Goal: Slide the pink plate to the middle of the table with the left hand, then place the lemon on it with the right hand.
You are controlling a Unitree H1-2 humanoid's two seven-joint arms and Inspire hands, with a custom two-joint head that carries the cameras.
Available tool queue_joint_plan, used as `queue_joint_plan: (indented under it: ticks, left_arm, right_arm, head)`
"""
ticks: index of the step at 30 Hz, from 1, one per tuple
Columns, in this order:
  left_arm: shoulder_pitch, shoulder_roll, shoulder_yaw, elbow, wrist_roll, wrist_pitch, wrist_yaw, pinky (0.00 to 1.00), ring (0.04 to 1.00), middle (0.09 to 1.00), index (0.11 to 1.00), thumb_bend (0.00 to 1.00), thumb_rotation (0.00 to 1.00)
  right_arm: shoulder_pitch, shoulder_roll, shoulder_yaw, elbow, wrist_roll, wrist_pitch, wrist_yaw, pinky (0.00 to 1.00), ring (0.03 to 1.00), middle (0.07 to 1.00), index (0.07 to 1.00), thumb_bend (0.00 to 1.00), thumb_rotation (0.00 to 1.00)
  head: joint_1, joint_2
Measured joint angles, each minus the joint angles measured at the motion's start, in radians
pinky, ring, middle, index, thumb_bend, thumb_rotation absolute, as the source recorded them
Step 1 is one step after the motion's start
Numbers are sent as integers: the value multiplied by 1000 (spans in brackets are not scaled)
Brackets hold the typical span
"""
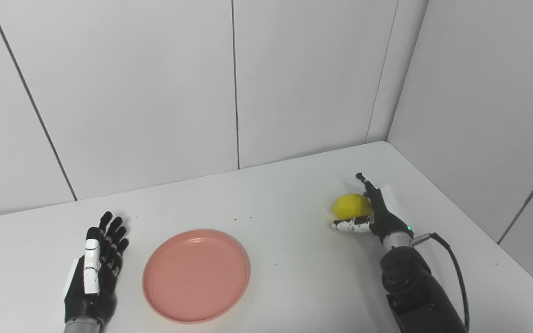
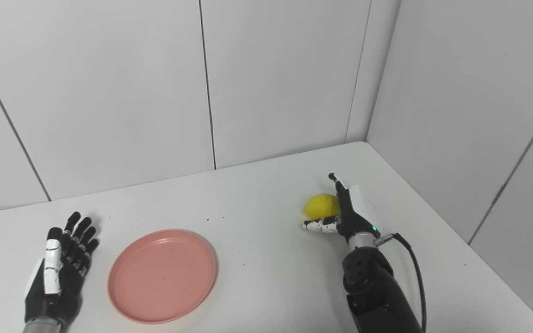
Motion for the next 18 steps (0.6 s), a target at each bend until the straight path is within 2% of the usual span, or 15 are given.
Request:
queue_joint_plan:
  ticks: [1, 2, 3, 4, 5, 7, 10, 11, 13, 14, 16, 17, 18]
  left_arm:
    - [1, 0, 0, -1, 0, 0, 0, 1000, 989, 978, 990, 566, 1000]
    - [2, 0, 1, -2, 0, 0, 0, 1000, 988, 977, 990, 566, 1000]
    - [2, 0, 1, -3, 0, 1, 0, 1000, 989, 978, 990, 563, 1000]
    - [2, 0, 1, -3, 0, 1, 0, 1000, 991, 980, 992, 562, 1000]
    - [2, 0, 0, -4, 0, 1, 0, 1000, 991, 980, 991, 562, 1000]
    - [3, 0, 0, -5, 0, 1, 0, 1000, 990, 978, 988, 573, 1000]
    - [3, 0, 0, -6, 0, 1, 0, 1000, 990, 979, 988, 579, 1000]
    - [4, 0, 0, -6, 0, 1, 0, 1000, 989, 979, 988, 577, 1000]
    - [5, 0, -1, -9, 0, 1, 0, 1000, 990, 980, 989, 576, 1000]
    - [6, 0, -1, -10, 0, 1, 0, 1000, 990, 980, 989, 576, 1000]
    - [8, 0, -2, -14, 1, 2, 0, 1000, 988, 978, 987, 575, 1000]
    - [9, 0, -2, -16, 1, 2, 0, 1000, 989, 978, 987, 572, 1000]
    - [10, 0, -2, -17, 1, 2, 0, 1000, 989, 978, 987, 571, 1000]
  right_arm:
    - [-3, 0, -1, 4, 2, 0, -6, 567, 679, 913, 881, 828, 0]
    - [-6, 0, -1, 9, 4, 0, -14, 510, 633, 911, 880, 823, 0]
    - [-8, 0, -1, 15, 6, 0, -22, 411, 536, 908, 880, 809, 0]
    - [-11, -1, -1, 23, 12, -1, -32, 322, 485, 904, 883, 641, 0]
    - [-13, -1, -2, 28, 18, -2, -37, 264, 461, 895, 878, 571, 0]
    - [-14, -2, -3, 34, 34, -4, -38, 190, 447, 854, 850, 528, 0]
    - [-11, 3, -2, 36, 41, -4, -47, 203, 446, 782, 803, 519, 0]
    - [-10, 3, 1, 36, 39, -4, -54, 241, 452, 754, 780, 517, 0]
    - [-7, 3, 9, 36, 29, -4, -69, 404, 464, 665, 696, 513, 0]
    - [-5, 3, 14, 35, 23, -5, -78, 407, 464, 658, 688, 513, 0]
    - [1, 3, 26, 34, 10, -6, -102, 335, 456, 610, 646, 513, 0]
    - [3, 3, 30, 34, 5, -8, -111, 222, 447, 501, 578, 518, 0]
    - [3, 3, 32, 34, -1, -8, -121, 211, 447, 491, 569, 517, 0]
  head:
    - [0, -2]
    - [0, -2]
    - [3, -2]
    - [3, -2]
    - [5, 0]
    - [5, -2]
    - [6, -2]
    - [6, -2]
    - [8, 0]
    - [8, 0]
    - [8, -2]
    - [8, 0]
    - [8, 0]
